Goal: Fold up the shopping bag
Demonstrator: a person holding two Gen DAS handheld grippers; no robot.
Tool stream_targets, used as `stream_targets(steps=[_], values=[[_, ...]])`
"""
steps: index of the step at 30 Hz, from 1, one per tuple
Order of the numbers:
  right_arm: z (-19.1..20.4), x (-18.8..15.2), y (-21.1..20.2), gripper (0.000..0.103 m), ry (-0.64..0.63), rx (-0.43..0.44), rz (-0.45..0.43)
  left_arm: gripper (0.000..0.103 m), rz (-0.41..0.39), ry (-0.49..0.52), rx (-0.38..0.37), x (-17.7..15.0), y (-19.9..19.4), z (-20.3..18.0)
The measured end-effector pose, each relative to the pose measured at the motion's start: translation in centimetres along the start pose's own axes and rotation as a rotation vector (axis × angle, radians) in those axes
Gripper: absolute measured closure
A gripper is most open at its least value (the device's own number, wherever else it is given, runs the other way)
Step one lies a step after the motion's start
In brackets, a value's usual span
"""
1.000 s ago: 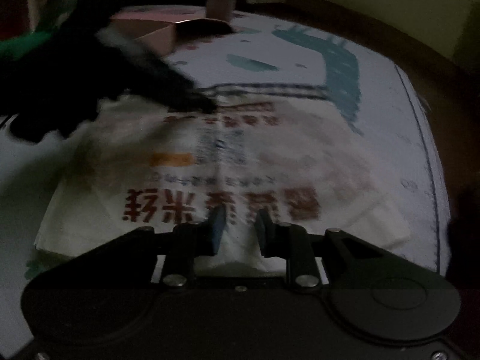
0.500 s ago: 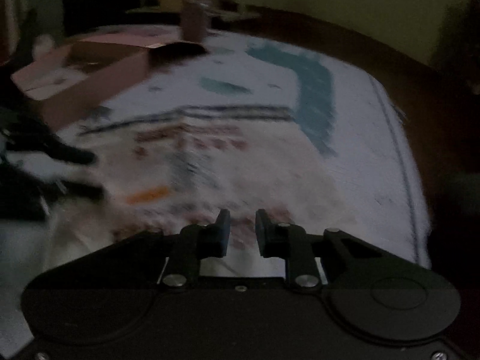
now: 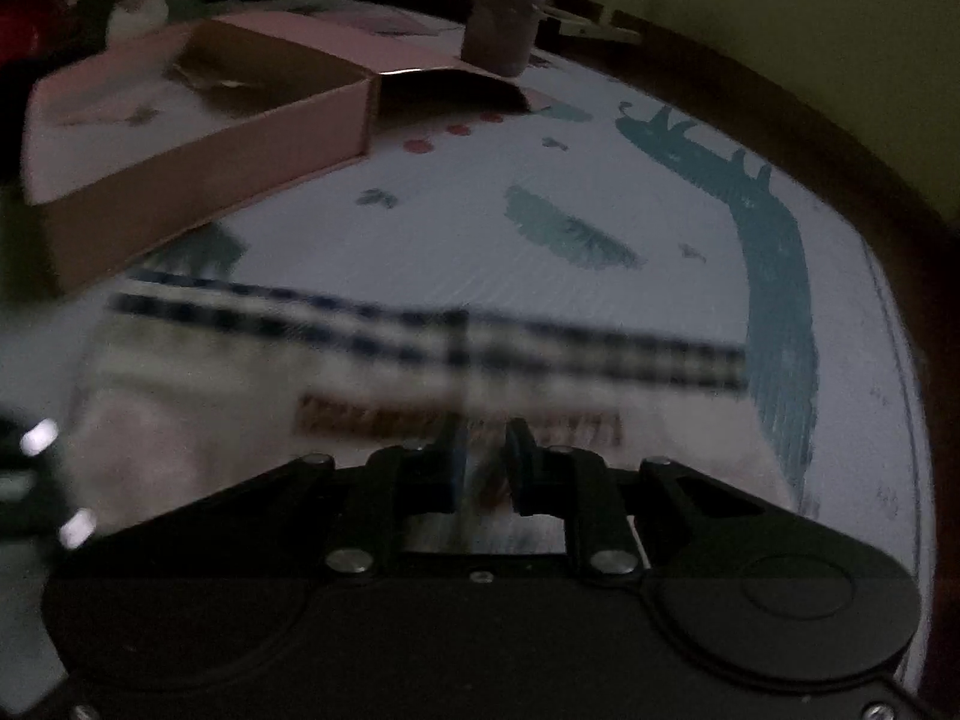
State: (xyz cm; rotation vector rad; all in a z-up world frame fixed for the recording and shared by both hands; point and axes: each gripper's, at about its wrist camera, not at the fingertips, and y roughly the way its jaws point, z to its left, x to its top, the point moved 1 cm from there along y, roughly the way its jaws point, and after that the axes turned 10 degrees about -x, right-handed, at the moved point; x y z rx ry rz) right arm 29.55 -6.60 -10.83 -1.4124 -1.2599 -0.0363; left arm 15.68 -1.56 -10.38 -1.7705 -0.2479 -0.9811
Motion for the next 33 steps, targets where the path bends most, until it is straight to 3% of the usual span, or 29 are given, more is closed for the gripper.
stream_targets(steps=[7, 14, 17, 21, 27, 33], values=[[-6.7, -0.6, 3.2, 0.089, 0.108, -0.100, 0.038, 0.061, -0.002, -0.009, -0.002, 0.0, 0.2, -0.1], [-8.6, -4.6, 0.8, 0.089, 0.126, -0.195, 0.046, 0.061, -0.001, -0.015, -0.004, 0.0, 0.4, 0.3], [-8.5, -6.1, -1.1, 0.089, 0.130, -0.201, 0.062, 0.061, -0.004, -0.015, -0.003, -0.1, 0.5, 0.4], [-7.8, -7.5, -4.4, 0.089, 0.207, -0.125, 0.052, 0.061, -0.004, -0.019, -0.002, 0.0, 0.6, 0.5], [-2.3, -8.9, -7.3, 0.090, 0.140, 0.003, 0.033, 0.061, -0.009, -0.023, -0.002, -0.2, 0.5, 0.3], [-1.8, -10.6, -8.7, 0.090, 0.051, -0.074, 0.084, 0.061, 0.002, -0.024, -0.010, -0.2, 0.2, 0.1]])
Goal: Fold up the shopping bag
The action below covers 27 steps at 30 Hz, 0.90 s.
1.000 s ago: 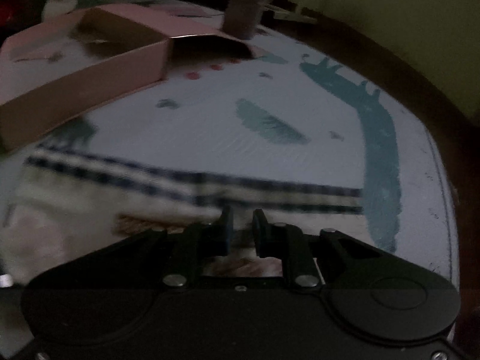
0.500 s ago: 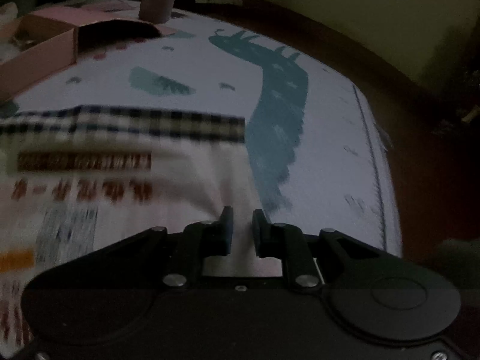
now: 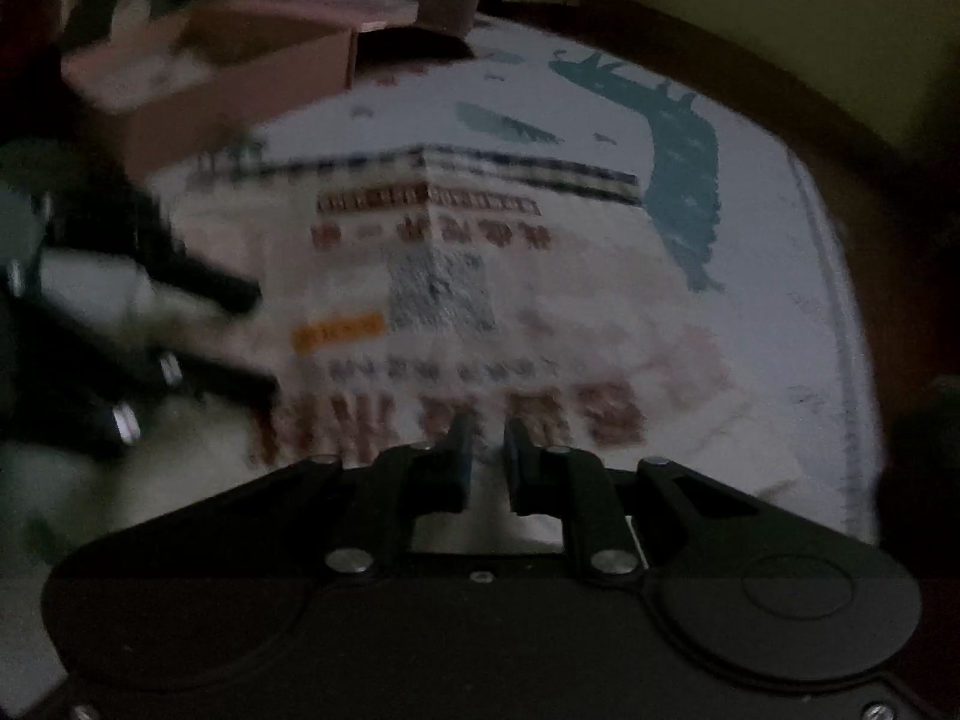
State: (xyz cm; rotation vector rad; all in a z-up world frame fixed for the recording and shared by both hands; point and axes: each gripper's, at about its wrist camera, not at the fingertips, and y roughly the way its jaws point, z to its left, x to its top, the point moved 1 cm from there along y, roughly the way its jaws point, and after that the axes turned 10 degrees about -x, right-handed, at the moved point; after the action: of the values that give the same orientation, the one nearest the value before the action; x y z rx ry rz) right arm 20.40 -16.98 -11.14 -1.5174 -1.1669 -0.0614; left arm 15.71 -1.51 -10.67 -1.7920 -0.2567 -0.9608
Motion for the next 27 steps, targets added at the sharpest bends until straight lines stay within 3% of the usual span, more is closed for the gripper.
stream_targets(steps=[4, 8, 15, 21, 27], values=[[-1.5, -1.2, -0.2, 0.090, 0.015, -0.075, 0.022, 0.061, 0.020, -0.005, -0.002, -0.1, -0.4, 0.0], [-2.3, -1.3, 0.5, 0.090, 0.033, -0.123, -0.002, 0.053, 0.045, -0.033, -0.024, -0.1, -1.2, 0.3], [-2.6, -1.1, 0.9, 0.090, 0.091, -0.156, -0.015, 0.050, -0.115, -0.374, 0.056, -1.5, -5.5, 5.6], [-2.8, -1.1, -0.1, 0.089, 0.145, -0.150, -0.003, 0.049, -0.214, -0.673, 0.020, -4.0, -6.6, 10.3], [-2.7, -1.0, 0.4, 0.090, 0.190, -0.121, 0.016, 0.049, -0.306, -0.770, -0.026, -5.1, -6.2, 12.1]])
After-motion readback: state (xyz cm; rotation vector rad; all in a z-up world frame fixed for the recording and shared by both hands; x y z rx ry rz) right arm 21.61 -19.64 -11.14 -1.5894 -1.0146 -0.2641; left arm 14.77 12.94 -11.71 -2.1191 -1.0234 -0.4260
